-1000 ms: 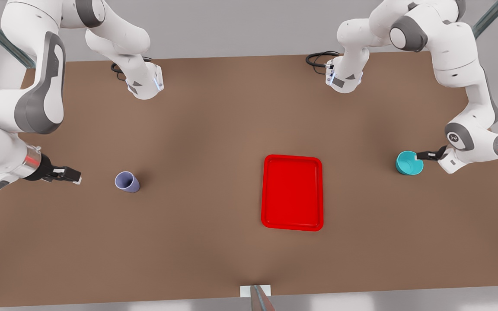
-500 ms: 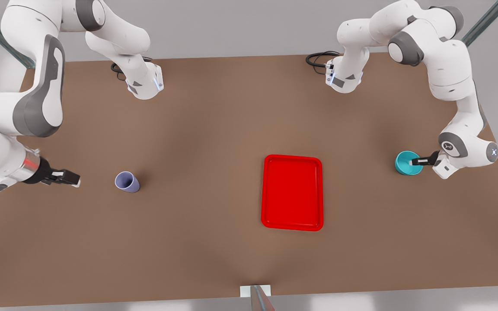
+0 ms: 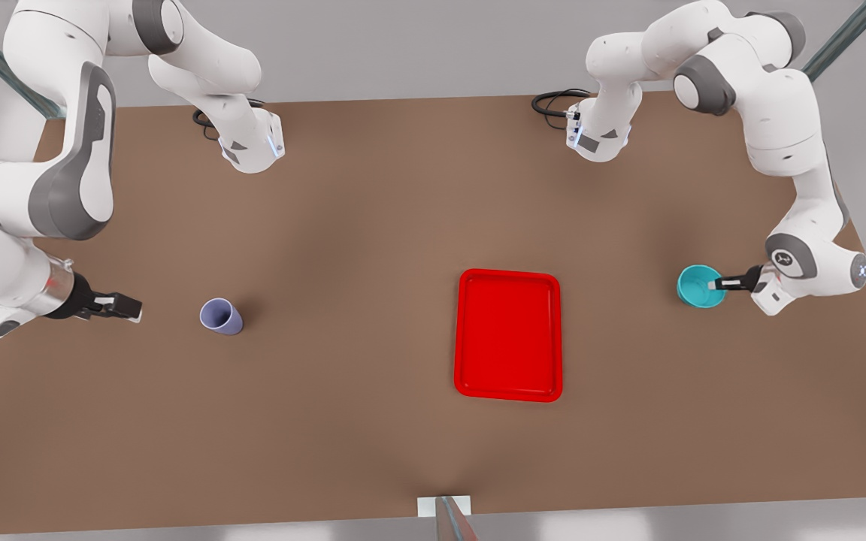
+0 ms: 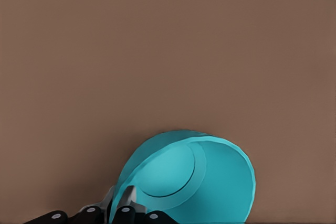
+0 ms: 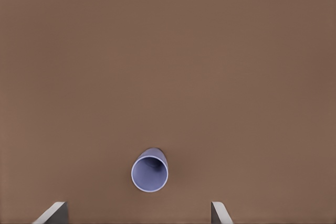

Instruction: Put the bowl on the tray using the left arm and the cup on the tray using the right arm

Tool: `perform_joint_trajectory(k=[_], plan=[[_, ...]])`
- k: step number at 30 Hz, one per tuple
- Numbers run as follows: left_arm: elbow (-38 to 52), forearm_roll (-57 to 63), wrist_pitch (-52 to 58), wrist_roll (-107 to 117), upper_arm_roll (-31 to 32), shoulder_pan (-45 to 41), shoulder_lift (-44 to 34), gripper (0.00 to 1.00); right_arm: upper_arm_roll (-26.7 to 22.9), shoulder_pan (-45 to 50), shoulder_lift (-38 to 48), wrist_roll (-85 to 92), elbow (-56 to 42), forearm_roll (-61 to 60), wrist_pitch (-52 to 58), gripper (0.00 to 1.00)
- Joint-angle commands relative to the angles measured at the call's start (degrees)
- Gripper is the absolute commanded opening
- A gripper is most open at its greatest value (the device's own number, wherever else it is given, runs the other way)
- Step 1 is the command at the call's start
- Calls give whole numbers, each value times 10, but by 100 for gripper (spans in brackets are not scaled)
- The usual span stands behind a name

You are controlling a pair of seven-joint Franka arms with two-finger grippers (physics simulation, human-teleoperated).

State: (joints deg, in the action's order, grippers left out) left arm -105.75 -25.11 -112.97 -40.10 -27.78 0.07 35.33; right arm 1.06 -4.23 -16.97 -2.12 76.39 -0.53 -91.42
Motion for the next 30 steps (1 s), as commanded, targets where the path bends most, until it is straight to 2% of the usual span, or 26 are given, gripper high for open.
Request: perform_joint_trajectory(k=[1, 3, 5, 7, 8, 12, 17, 20, 23, 30], plan=[[12, -13, 14, 2, 1, -3, 0, 21, 1, 1, 1, 0, -1, 9, 0, 100], [36, -18, 39, 10, 23, -9, -2, 21, 1, -2, -1, 1, -2, 8, 2, 100], [51, -21, 56, 50, 70, -10, -11, 21, 0, -3, 1, 1, -3, 14, 0, 100], [77, -21, 55, 148, 156, -14, -19, 21, 0, -3, 0, -1, 1, 19, 1, 100], [90, -21, 51, 197, 178, -26, -19, 21, 0, -1, 0, -1, 2, 25, 1, 100], [201, -96, 28, 270, 178, -104, 58, 21, 3, 3, -12, 1, -3, 39, -13, 100], [225, -117, -18, 348, 192, -139, 82, 21, 2, 1, -8, 1, -12, 38, -8, 100], [238, -118, -20, 395, 200, -155, 82, 21, 3, 2, -11, 2, -19, 38, 40, 100], [238, -117, -61, 441, 230, -166, 87, 21, 3, 3, -12, 2, -19, 37, 39, 100], [238, -127, -86, 463, 241, -188, 116, 21, 5, 4, -11, -1, -22, 29, 34, 100]])
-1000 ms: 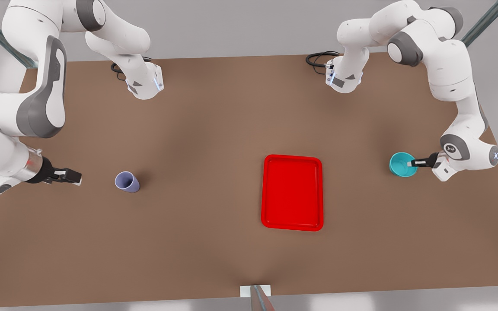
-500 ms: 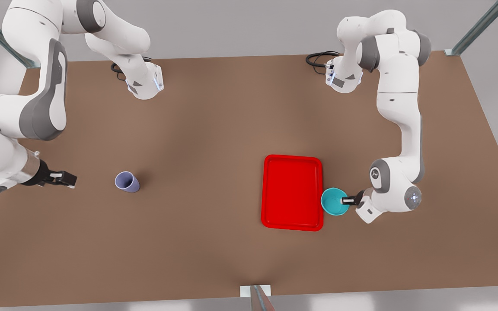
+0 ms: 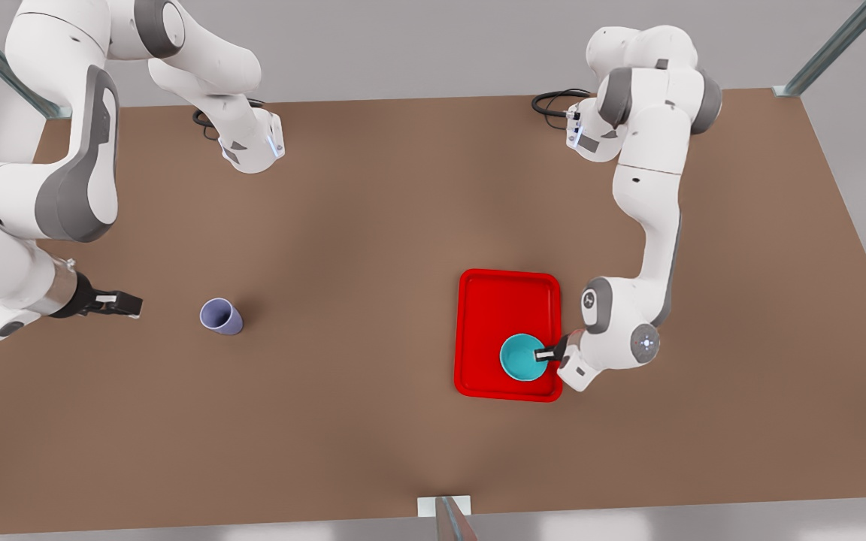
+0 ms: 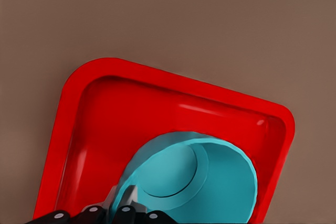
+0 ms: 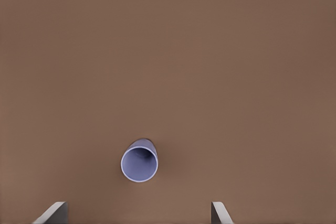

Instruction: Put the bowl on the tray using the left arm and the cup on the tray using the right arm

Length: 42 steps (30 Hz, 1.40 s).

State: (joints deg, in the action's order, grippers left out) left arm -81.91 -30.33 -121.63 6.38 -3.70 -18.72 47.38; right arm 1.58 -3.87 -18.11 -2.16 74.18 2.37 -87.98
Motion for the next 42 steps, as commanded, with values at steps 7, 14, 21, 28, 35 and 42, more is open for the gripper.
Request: perform_joint_trajectory(k=[7, 14, 21, 28, 35, 42], plan=[[0, -69, 2, -21, -3, 2, 9, 100, 1, 15, 9, 8, 55, 10, -41, 100], [93, -5, 114, -23, -47, 9, -6, 100, 1, 47, 93, -1, 310, 10, -243, 100], [124, 117, 173, -63, -93, 9, -65, 100, -4, 4, 98, 6, 458, -4, -396, 100], [124, 296, 237, -62, -98, 8, -144, 100, -6, -1, 70, 6, 489, -4, -441, 100], [124, 295, 289, -105, -148, 10, -185, 100, -6, -2, 42, 8, 490, -4, -466, 100], [94, 339, 289, -103, 23, 141, -245, 100, -6, -7, 28, 14, 505, -3, -476, 100]])
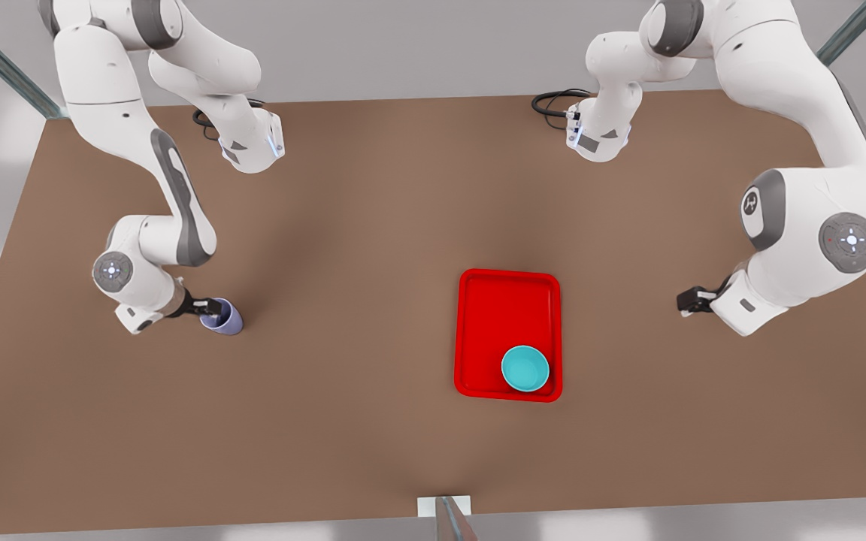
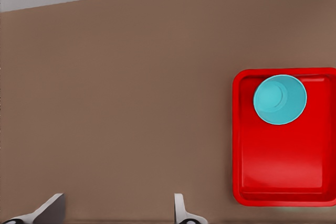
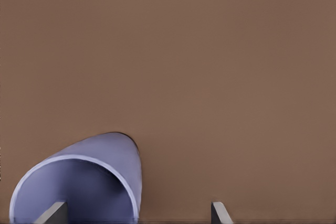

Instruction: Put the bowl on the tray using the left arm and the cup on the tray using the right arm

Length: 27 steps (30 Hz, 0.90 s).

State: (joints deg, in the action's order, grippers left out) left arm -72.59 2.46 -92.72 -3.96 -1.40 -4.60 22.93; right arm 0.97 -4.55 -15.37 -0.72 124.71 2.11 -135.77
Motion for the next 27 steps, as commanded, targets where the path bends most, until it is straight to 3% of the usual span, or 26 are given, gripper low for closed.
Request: perform_joint_trajectory(k=[1, 6, 9, 10, 17, 27], plan=[[-1, 11, 0, 0, 1, -1, 1, 100, 0, -1, -2, 1, -1, 0, -1, 100], [-1, 11, 1, 7, 1, -5, 3, 100, 0, -2, -15, 11, 4, -1, -13, 97], [-2, 11, 1, 8, 1, -5, 4, 100, 0, -6, -19, 10, 4, -2, -13, 69], [-1, 11, 1, 8, 1, -5, 4, 100, 0, -6, -23, 12, 4, -4, -13, 49], [-2, 11, 2, 8, 1, -5, 4, 100, 0, -2, -39, 19, 4, -47, -11, 21], [-1, 4, 7, 6, 0, -5, 3, 100, 1, 12, -34, 18, -3, -49, 3, 21]])
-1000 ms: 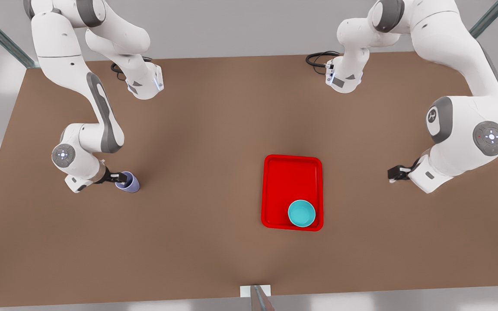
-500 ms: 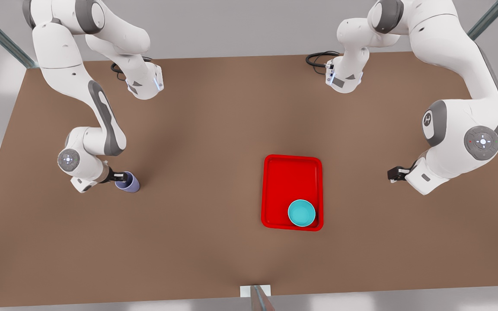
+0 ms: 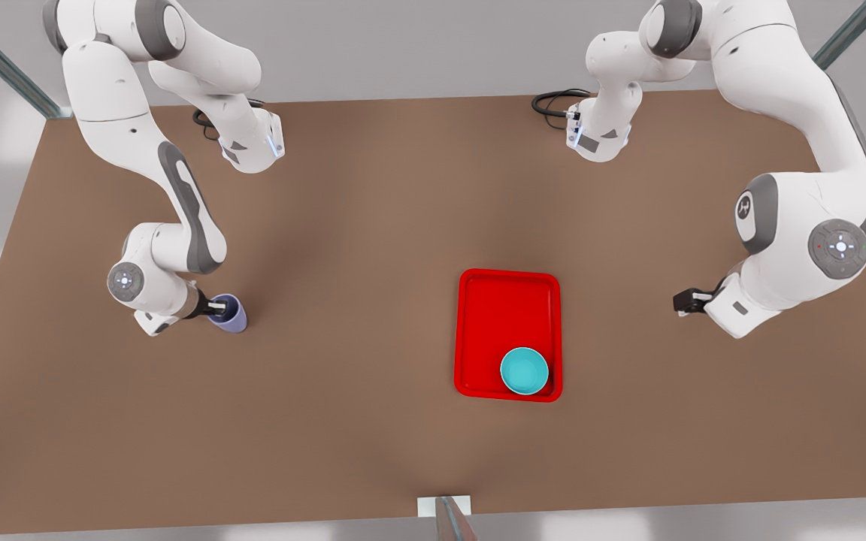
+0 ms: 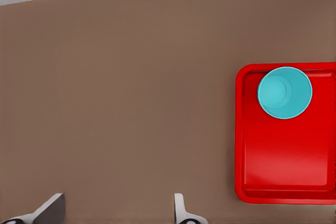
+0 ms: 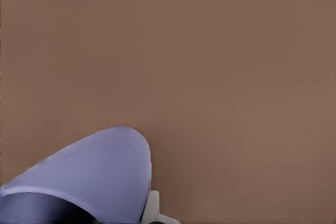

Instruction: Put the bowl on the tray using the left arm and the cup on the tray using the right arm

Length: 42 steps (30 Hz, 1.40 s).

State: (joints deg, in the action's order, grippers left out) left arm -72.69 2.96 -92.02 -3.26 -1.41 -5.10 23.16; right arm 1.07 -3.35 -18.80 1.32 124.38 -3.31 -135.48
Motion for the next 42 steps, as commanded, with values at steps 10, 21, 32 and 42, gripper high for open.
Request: perform_joint_trajectory(k=[10, 21, 32, 42], plan=[[0, 5, 12, 1, -3, 1, -2, 100, 2, 68, 30, -7, -26, -10, 50, 21], [0, 5, 12, -1, -5, 1, -1, 100, 19, 187, -10, -135, -156, -53, 137, 21], [-1, 4, 12, 0, -6, 2, 0, 100, 65, 249, -19, -279, -242, -75, 192, 21], [-1, 5, 12, 0, -7, 4, 1, 100, 68, 411, -163, -475, -425, -81, 175, 21]])
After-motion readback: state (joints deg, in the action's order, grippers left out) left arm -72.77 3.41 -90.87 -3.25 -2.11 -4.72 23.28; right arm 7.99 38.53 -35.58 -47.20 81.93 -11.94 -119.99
